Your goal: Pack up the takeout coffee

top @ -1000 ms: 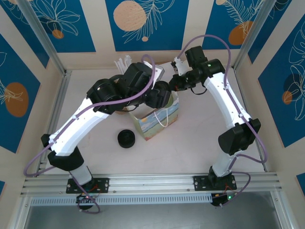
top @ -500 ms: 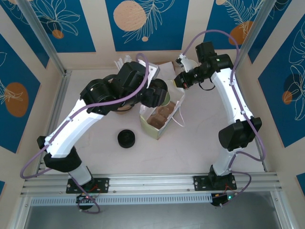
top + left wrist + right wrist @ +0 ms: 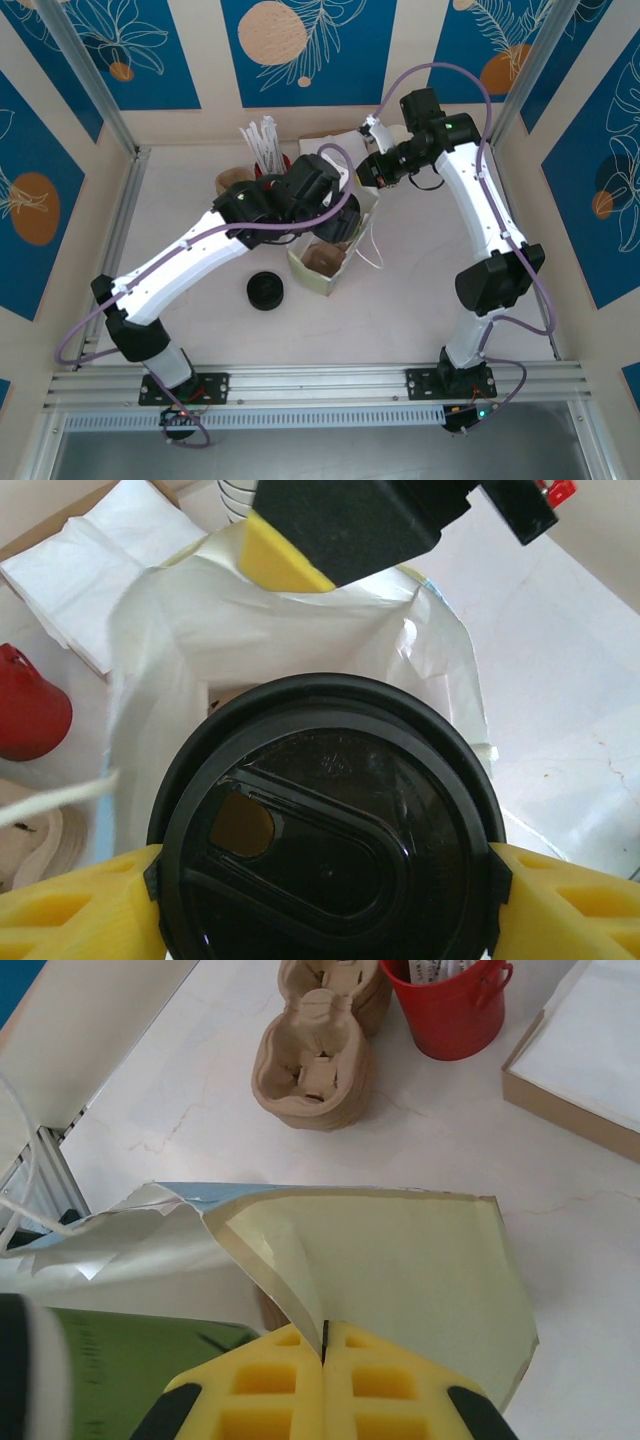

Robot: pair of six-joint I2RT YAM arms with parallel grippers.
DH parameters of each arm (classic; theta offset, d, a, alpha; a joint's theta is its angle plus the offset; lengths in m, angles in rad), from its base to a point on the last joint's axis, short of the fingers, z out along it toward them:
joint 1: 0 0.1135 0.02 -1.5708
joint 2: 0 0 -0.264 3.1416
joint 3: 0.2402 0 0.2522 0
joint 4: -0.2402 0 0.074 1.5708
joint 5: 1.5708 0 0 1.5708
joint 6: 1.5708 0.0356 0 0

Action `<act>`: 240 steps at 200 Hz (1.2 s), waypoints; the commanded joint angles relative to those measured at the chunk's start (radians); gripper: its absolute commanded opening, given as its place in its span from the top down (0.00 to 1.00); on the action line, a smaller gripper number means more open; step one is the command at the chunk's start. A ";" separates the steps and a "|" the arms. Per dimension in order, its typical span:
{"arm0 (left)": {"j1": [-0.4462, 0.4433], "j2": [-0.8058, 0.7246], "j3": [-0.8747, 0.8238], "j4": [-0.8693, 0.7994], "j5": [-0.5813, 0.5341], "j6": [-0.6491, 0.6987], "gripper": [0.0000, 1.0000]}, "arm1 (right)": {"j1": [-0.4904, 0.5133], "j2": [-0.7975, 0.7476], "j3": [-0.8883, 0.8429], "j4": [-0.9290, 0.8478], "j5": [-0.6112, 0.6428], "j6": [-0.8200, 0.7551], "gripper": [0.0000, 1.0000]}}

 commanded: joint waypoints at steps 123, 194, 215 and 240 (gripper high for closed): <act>0.024 -0.094 -0.245 0.213 -0.040 -0.032 0.28 | 0.102 -0.046 -0.027 0.081 0.013 0.174 0.99; 0.024 -0.082 -0.292 0.177 -0.025 -0.006 0.28 | 0.123 -0.044 -0.043 0.086 0.015 0.190 0.99; 0.021 -0.087 -0.318 0.188 -0.020 -0.004 0.29 | 0.125 -0.054 -0.065 0.101 -0.007 0.191 0.99; 0.021 -0.100 -0.368 0.204 -0.033 -0.006 0.28 | 0.125 -0.052 -0.060 0.101 -0.011 0.203 0.99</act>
